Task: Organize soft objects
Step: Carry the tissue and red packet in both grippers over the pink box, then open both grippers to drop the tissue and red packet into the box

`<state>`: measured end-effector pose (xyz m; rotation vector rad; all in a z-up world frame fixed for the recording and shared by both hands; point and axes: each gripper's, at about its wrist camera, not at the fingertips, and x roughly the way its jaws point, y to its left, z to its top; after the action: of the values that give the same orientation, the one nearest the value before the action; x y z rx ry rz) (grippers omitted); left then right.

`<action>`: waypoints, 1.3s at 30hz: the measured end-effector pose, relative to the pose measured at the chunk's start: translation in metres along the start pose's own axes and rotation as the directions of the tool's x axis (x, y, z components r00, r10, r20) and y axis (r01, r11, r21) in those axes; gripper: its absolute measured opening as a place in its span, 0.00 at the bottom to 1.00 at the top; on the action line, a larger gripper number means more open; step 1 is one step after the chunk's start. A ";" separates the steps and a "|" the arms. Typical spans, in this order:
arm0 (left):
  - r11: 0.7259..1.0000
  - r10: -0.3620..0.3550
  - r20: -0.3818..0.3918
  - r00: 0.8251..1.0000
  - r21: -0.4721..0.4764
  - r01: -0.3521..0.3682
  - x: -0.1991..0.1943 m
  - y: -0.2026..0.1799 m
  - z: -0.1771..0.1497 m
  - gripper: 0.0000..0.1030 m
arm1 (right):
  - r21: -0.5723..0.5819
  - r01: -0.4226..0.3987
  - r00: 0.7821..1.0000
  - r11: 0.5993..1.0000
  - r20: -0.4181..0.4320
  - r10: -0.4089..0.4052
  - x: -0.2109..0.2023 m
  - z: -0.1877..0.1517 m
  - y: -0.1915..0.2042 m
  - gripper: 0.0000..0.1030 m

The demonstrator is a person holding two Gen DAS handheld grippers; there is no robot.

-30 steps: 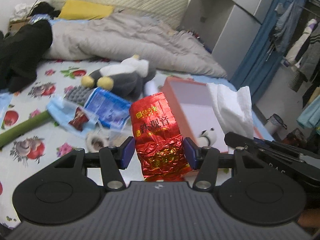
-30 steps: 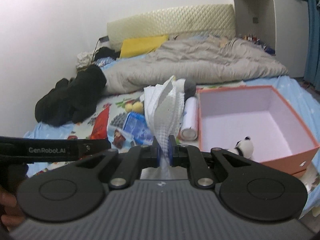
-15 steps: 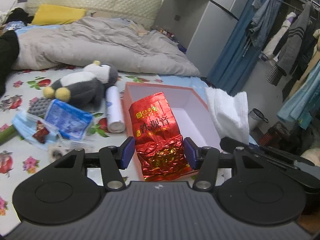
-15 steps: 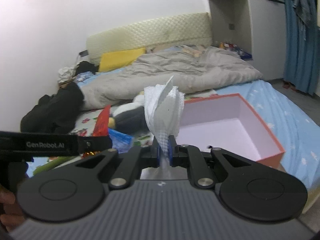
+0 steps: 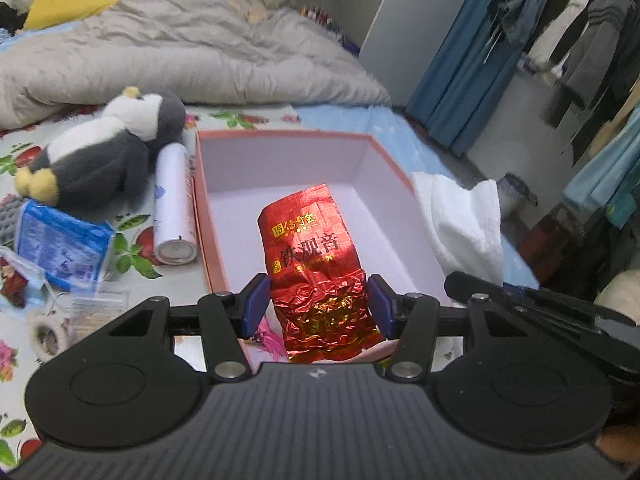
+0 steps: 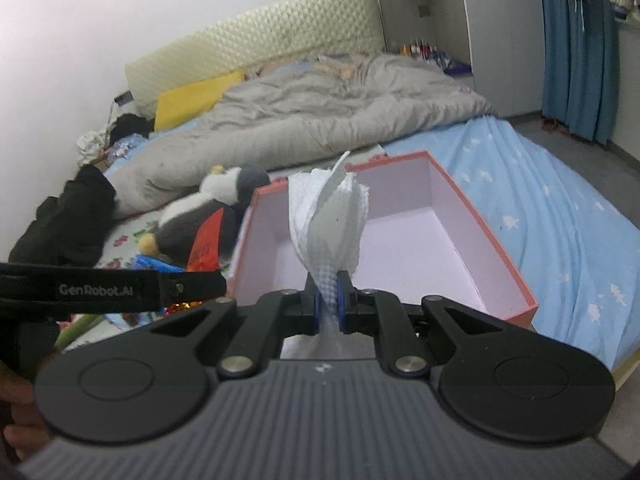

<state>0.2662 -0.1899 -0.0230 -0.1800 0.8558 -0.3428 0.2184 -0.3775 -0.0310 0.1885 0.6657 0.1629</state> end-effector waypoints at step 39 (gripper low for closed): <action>0.997 0.073 -0.030 0.997 0.028 -0.072 0.016 0.004 0.015 0.65 | 0.061 0.019 0.997 0.998 -0.070 -0.015 0.040 0.007 -0.026 0.47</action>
<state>0.2880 -0.1916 -0.0260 -0.1183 0.8855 -0.2897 0.2561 -0.3949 -0.0552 0.2375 0.7420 0.1328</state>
